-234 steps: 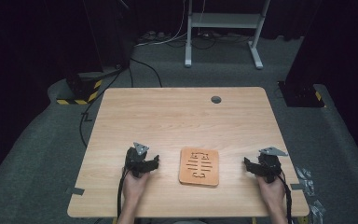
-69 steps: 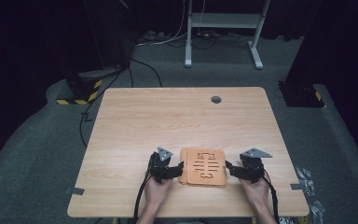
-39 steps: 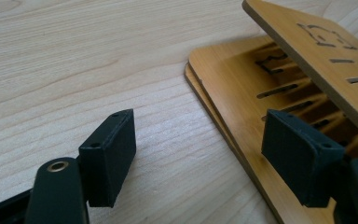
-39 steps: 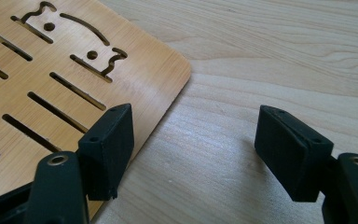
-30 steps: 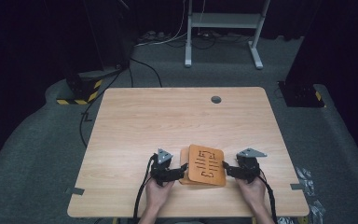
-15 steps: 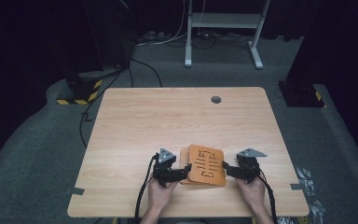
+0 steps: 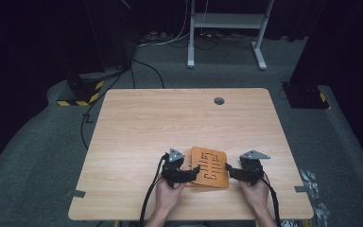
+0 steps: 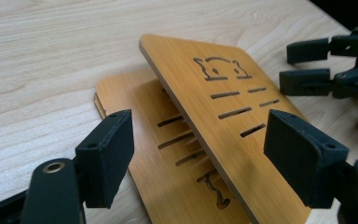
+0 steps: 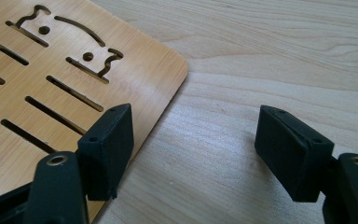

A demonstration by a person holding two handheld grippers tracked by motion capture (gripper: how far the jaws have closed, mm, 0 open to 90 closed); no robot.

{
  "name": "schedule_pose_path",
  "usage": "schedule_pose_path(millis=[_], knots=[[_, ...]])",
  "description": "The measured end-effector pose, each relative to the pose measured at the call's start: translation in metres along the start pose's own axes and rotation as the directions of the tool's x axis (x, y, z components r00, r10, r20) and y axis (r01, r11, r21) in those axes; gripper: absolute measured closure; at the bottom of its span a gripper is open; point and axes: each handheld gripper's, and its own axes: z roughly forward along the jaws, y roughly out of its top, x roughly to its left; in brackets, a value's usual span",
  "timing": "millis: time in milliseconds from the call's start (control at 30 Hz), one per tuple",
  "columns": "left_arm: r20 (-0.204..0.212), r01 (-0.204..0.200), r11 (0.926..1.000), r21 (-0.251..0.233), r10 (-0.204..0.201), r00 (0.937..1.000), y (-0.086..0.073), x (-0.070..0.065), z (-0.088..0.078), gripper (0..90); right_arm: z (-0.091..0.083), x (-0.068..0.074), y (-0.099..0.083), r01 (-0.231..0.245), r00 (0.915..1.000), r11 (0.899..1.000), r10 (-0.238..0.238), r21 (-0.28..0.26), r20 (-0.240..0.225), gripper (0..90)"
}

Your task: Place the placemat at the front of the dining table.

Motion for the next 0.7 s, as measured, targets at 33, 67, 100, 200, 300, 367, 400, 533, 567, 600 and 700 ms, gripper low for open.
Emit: schedule_pose_path(millis=[33,67,100,200,300,367,400,533,567,600,700], knots=[[0.004,0.002,1.0,0.003,-0.002,1.0,-0.0001,-0.0008,0.0009,24.5,0.0001,0.0001,0.0,0.0,1.0,1.0,0.0,0.0,0.0,27.9],[0.005,0.005,1.0,0.004,-0.005,1.0,-0.0001,-0.0012,0.0016,24.5,0.0001,0.0002,0.0001,0.0,1.0,1.0,0.0,0.0,0.001,28.0],[0.008,0.009,0.9999,0.006,-0.009,0.9999,0.0001,-0.0018,0.0024,24.5,0.0001,0.0002,0.0001,-0.001,1.0,1.0,0.001,0.0,0.001,27.9],[0.017,0.002,0.9999,0.014,-0.002,0.9999,0.0009,-0.0033,0.0047,24.4,0.0001,0.0003,0.0001,-0.001,1.0,1.0,0.001,0.0,0.003,27.9],[0.017,0.0,0.9997,0.023,0.0,0.9999,0.0014,-0.005,0.0064,24.4,0.0001,0.0003,0.0001,-0.002,1.0,1.0,0.002,0.0,0.004,27.9],[0.014,0.001,0.9996,0.028,-0.001,0.9999,0.0015,-0.0064,0.0081,24.6,0.0001,0.0003,0.0001,-0.003,1.0,1.0,0.003,0.0,0.005,28.0],[0.015,-0.001,0.9994,0.034,0.0,0.9999,0.0012,-0.0065,0.0085,24.6,0.0001,0.0003,0.0001,-0.003,1.0,1.0,0.003,0.0,0.005,28.0],[0.019,0.015,0.9991,0.04,-0.016,0.9997,0.001,-0.008,0.0093,24.5,0.0001,0.0003,0.0,-0.003,1.0,1.0,0.003,0.0,0.005,28.0],[0.02,0.018,0.999,0.041,-0.019,0.9996,0.0012,-0.0084,0.0093,24.5,0.0001,0.0004,0.0001,-0.003,1.0,1.0,0.003,0.0,0.005,28.0],[0.027,0.011,0.9991,0.041,-0.012,0.9996,0.0014,-0.0083,0.0097,24.5,0.0001,0.0004,0.0,-0.002,1.0,1.0,0.002,0.0,0.005,28.0],[0.03,0.005,0.9987,0.05,-0.007,0.9995,0.0011,-0.0098,0.0108,24.5,0.0001,0.0004,0.0001,-0.003,1.0,1.0,0.003,0.0,0.005,28.0]])
